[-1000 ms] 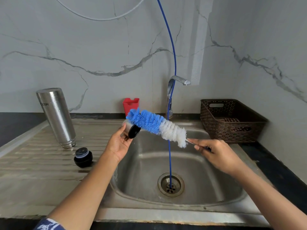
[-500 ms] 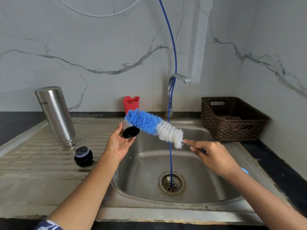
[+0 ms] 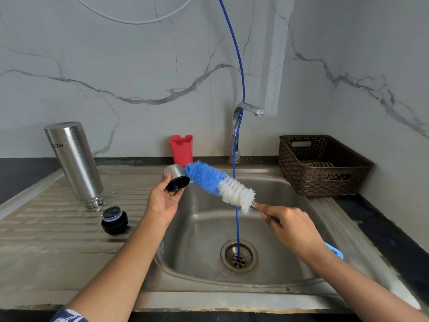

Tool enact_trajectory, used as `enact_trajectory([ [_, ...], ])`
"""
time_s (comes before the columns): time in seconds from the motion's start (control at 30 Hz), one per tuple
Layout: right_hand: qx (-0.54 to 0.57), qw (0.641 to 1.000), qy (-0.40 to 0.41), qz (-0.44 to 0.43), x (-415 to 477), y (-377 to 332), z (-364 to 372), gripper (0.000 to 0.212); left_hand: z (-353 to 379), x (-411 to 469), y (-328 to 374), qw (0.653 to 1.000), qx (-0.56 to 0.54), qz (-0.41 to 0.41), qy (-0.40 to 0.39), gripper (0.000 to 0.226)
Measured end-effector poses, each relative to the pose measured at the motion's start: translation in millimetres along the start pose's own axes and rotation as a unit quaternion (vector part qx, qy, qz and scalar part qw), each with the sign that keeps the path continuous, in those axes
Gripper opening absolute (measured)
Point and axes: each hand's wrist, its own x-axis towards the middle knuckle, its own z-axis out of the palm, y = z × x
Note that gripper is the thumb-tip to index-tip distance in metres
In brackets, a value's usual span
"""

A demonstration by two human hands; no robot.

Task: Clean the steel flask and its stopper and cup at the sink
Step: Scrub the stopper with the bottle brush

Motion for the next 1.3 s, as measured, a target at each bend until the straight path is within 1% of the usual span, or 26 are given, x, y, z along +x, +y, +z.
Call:
enact_trajectory([
  [0.1,-0.005,1.0,0.001,-0.008,-3.3,-3.5,5.6,0.037,-0.1,2.0,1.1,1.0,0.001,0.02,0.017,0.018],
  [0.27,0.031,0.999,0.027,-0.009,-5.0,-10.1,10.1,0.039,2.3,0.6,1.0,0.999,-0.037,0.023,0.024,0.019],
  [0.4,0.044,0.999,0.019,-0.015,-8.8,-16.5,16.8,0.037,1.9,1.1,0.5,0.998,-0.056,0.021,0.026,0.029],
  [0.47,0.043,0.999,0.017,-0.011,-8.7,-17.6,19.0,0.036,2.4,0.0,0.5,0.999,-0.043,0.02,0.014,0.029],
  [0.57,0.052,0.998,0.027,-0.005,-7.2,-18.6,18.0,0.037,4.0,-2.5,0.0,0.999,-0.028,0.019,0.008,0.021],
  [0.67,0.062,0.997,0.027,-0.021,-9.8,-22.8,20.4,0.043,5.3,-3.8,-1.9,1.0,-0.019,0.023,-0.004,0.025],
  [0.83,0.048,0.999,0.015,0.007,-4.9,-19.8,21.5,0.04,-0.2,0.6,-2.4,0.999,0.011,0.021,0.023,0.023],
  [0.97,0.062,0.998,0.027,-0.017,-9.2,-24.8,21.6,0.046,0.0,0.1,-4.2,1.0,0.012,0.004,0.012,0.028],
  [1.13,0.047,0.999,0.016,0.015,-5.5,-21.0,21.3,0.039,1.1,-2.7,-2.7,1.0,-0.01,-0.013,0.003,0.034],
  [1.23,0.064,0.997,0.03,-0.005,-9.8,-23.9,21.9,0.042,3.6,-5.3,-2.9,1.0,-0.006,-0.017,-0.018,0.034],
  [1.3,0.063,0.998,0.019,-0.008,-10.8,-25.5,23.4,0.044,3.4,-6.5,-2.7,0.999,-0.003,-0.022,-0.029,0.034],
])
